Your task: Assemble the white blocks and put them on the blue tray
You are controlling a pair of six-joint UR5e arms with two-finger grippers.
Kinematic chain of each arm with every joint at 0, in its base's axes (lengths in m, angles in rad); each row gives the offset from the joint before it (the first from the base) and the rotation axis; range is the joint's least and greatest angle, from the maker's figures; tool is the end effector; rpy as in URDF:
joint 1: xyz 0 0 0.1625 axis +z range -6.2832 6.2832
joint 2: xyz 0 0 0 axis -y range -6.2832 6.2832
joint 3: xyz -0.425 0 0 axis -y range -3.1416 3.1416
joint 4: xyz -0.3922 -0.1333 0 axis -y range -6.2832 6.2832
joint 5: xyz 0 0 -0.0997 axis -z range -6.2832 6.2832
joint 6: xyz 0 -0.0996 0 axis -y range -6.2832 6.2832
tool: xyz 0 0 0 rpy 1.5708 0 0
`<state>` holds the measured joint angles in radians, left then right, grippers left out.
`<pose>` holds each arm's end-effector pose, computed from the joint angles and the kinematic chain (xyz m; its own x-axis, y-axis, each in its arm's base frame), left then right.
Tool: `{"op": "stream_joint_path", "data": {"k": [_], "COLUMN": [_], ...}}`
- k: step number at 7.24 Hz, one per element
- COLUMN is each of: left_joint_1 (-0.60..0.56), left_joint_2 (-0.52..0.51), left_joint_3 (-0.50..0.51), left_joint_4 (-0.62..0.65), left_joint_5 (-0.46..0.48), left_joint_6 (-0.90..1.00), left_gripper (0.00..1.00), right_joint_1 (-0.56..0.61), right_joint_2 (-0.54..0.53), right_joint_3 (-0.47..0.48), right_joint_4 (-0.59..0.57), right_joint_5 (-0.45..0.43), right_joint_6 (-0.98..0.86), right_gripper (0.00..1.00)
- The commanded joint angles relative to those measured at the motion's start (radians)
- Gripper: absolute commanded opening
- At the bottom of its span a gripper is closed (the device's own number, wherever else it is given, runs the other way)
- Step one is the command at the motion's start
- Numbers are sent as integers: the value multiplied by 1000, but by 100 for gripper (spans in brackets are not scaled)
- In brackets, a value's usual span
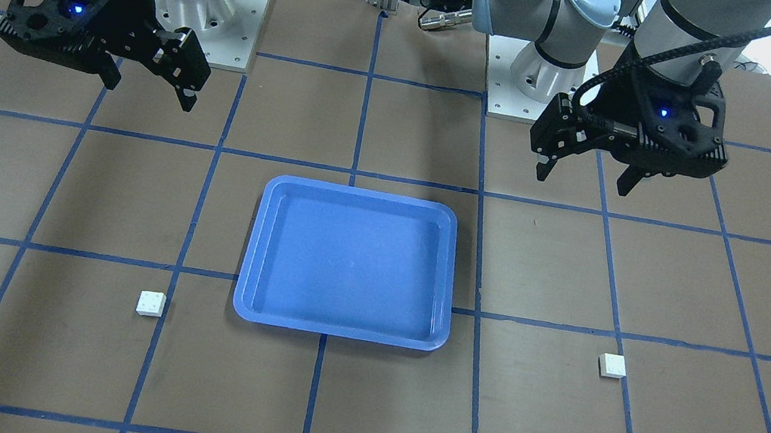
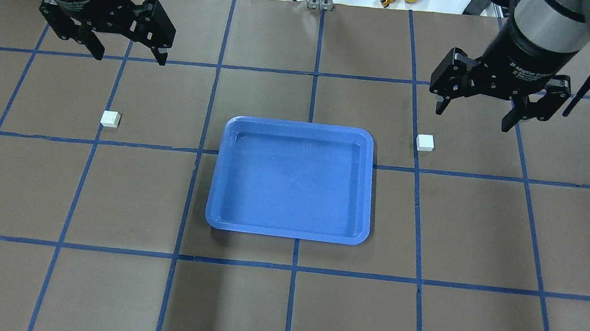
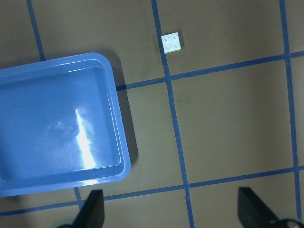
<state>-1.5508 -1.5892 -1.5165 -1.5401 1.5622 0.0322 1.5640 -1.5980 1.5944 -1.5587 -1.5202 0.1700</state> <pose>-0.1240 -0.5085 0.5088 -0.9999 0.0127 0.0064 0.0122 0.9977 -0.0668 0.1351 -0.4804 0.4884 -0.9831 0.1763 -0.0484 0.1757 0.9843 0.0169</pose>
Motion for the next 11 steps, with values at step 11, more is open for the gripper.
{"op": "stream_joint_path", "data": {"k": [11], "left_joint_1": [225], "left_joint_2": [-348], "left_joint_3": [-181], "left_joint_4": [470], "left_joint_5": [51], "left_joint_6": [202], "left_gripper": [100], "right_joint_1": [-77], "right_joint_2": [39], "right_joint_3": [-1], "right_joint_4": [65], "right_joint_5": [32], "right_joint_6": [-331], "right_gripper": [100]}}
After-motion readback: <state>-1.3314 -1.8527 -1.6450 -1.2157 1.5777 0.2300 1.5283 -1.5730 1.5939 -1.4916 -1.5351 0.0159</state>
